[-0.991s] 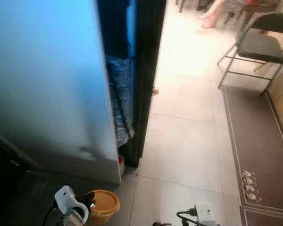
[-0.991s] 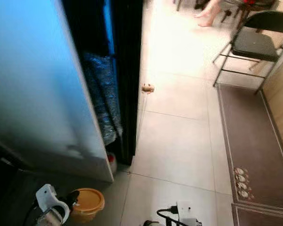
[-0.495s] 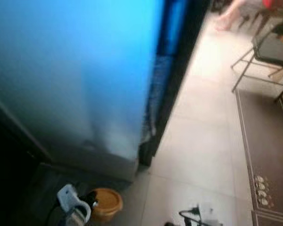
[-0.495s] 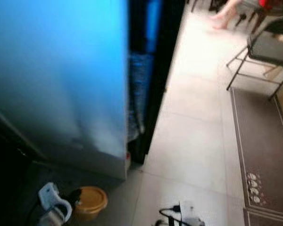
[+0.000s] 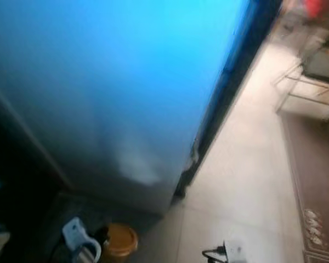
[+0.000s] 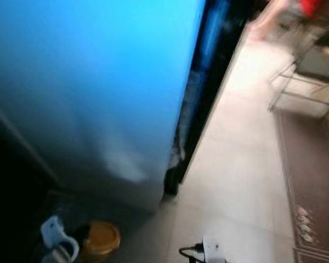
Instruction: Restocking fridge
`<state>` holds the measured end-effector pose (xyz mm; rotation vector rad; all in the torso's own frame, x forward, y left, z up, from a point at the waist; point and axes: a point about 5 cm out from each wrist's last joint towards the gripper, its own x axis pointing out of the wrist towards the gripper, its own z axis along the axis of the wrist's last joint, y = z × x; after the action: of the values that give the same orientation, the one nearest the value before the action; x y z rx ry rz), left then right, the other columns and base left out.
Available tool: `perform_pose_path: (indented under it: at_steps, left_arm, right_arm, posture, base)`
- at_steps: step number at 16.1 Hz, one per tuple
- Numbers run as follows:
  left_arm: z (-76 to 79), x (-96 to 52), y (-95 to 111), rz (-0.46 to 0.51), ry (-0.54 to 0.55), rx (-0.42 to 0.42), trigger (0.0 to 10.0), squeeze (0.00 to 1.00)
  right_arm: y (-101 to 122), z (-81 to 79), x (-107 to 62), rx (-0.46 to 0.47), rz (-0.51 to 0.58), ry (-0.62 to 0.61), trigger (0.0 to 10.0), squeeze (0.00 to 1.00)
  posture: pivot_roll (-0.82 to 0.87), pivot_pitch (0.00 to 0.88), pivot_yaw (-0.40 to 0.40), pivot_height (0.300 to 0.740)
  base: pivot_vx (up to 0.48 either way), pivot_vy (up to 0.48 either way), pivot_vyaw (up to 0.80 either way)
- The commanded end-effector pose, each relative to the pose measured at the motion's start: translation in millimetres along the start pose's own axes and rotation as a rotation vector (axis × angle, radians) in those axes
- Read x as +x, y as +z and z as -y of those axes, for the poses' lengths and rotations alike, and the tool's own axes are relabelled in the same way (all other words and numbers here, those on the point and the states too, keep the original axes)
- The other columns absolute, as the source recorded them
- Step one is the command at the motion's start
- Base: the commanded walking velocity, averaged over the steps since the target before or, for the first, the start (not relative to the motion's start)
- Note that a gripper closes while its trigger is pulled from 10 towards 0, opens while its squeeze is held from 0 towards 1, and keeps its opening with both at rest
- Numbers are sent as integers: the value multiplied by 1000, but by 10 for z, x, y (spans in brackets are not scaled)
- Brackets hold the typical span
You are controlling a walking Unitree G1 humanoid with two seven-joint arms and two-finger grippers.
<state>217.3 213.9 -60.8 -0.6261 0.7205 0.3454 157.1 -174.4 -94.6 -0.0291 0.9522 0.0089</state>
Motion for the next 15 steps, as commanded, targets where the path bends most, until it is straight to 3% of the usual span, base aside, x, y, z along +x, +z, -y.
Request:
perform_pose_path:
  at_steps: [1,13,15]
  left_arm:
    - [21,-1,-62,-27,-7,8,10000,0]
    - [73,1,-115,-48,-34,42,10000,0]
    - [79,1,-122,-51,-37,43,10000,0]
  right_arm:
    - [-17,72,-9,7,-6,-21,10000,0]
    - [-15,75,-9,14,-4,-29,10000,0]
    - [-21,76,-9,14,-10,-29,10000,0]
  posture:
    - [-95,136,-27,740]
    - [-93,150,-27,740]
    - [-92,150,-28,740]
  base:
    - [0,0,0]
    - [0,0,0]
    - [0,0,-641]
